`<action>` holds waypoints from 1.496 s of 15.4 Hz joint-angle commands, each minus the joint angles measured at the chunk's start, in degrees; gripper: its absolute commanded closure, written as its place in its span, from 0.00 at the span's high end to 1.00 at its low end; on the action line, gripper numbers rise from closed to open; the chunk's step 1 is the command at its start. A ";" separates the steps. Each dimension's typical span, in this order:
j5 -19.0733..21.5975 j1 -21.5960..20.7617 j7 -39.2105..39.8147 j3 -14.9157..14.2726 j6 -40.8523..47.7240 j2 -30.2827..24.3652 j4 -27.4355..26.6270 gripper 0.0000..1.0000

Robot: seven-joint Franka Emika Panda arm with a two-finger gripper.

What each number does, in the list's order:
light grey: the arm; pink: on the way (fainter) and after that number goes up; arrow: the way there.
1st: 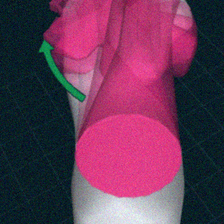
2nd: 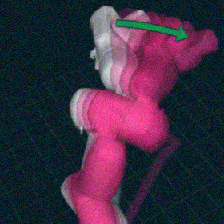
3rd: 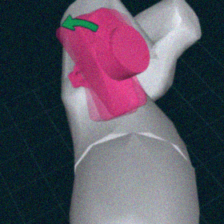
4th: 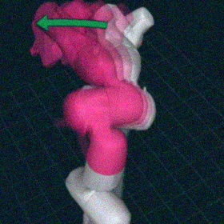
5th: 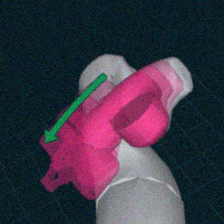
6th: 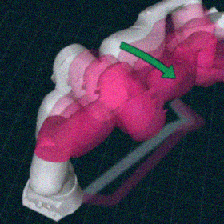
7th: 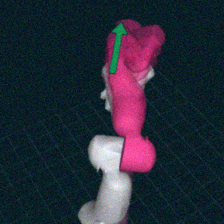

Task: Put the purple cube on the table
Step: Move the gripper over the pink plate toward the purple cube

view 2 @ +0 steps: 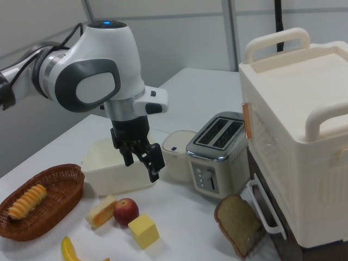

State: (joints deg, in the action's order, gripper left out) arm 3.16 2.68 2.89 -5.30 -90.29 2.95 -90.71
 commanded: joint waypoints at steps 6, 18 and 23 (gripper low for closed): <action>-1.32 -2.51 -2.72 -0.67 1.17 0.04 -0.79 1.00; -5.71 -2.42 -2.01 -14.55 -3.56 0.91 -9.11 1.00; -6.15 -2.77 -2.63 -19.91 -17.52 2.58 -18.87 1.00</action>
State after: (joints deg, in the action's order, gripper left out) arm -2.18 1.38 1.20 -22.11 -99.31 6.07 -103.02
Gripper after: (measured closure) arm 0.000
